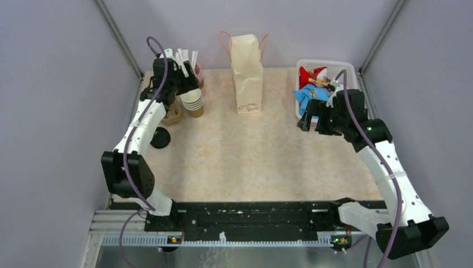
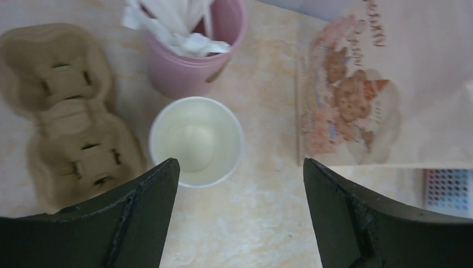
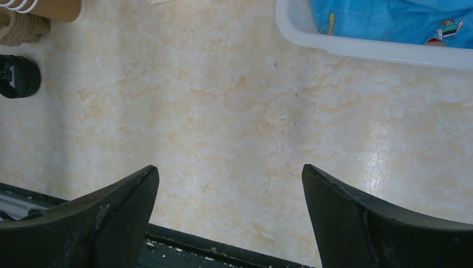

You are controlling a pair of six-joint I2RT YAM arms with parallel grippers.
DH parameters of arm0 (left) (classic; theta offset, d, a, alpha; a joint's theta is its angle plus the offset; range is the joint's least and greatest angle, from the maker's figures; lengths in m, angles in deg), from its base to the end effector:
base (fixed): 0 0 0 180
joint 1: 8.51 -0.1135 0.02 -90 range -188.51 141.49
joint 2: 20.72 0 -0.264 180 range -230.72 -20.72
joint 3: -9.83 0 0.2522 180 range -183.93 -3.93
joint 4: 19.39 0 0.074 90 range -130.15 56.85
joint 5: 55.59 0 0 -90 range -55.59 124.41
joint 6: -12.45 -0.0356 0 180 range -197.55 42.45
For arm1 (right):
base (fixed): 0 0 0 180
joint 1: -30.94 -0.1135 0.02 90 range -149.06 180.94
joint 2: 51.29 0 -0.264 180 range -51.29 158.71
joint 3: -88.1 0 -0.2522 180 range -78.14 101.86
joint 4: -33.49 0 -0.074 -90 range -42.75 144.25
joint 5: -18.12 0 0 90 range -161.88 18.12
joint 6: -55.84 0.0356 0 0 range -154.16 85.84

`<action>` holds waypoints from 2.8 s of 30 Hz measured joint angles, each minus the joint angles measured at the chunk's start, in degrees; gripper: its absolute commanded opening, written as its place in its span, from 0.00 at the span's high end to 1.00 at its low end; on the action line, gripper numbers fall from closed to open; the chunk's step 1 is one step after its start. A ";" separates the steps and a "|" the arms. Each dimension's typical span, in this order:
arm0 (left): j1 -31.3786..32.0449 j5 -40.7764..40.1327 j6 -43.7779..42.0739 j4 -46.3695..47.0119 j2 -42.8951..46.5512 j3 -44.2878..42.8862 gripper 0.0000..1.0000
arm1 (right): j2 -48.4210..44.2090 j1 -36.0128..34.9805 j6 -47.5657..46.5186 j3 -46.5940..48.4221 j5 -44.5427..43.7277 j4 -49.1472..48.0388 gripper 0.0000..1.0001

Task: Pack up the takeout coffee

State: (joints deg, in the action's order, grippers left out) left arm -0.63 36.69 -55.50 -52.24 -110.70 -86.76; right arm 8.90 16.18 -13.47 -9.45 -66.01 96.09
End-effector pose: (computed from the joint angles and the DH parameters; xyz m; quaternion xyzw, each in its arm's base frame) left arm 0.3650 -0.0520 0.3581 -0.0943 0.8438 -0.1527 0.5058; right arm 0.1978 0.0559 0.3673 0.0254 0.9063 0.1719 0.3853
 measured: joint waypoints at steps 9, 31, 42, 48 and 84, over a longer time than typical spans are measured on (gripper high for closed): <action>-3.10 -11.67 -1.14 -12.70 -10.58 -10.97 0.39 | 1.01 0.00 0.59 -0.02 0.07 -0.11 0.01; -4.15 -14.25 -2.34 -20.68 -18.51 -14.69 0.72 | 3.39 0.00 1.66 -0.46 0.11 -2.27 0.01; -4.15 -14.03 -2.97 -20.70 -18.53 -16.50 0.75 | 4.20 0.00 1.66 -0.46 0.31 -2.60 0.01; -4.13 -13.70 -3.54 -20.74 -18.53 -16.61 0.77 | 4.50 0.00 1.92 -0.46 0.72 -2.64 0.01; -4.13 -12.13 -4.22 -22.36 -20.13 -21.35 1.00 | 4.72 0.00 2.95 -1.64 1.31 -3.26 0.01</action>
State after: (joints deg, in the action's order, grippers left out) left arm -4.76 24.56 -59.72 -74.60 -130.83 -108.11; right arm 13.62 16.18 -10.52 -11.09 -64.70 92.84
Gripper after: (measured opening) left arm 0.008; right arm 0.985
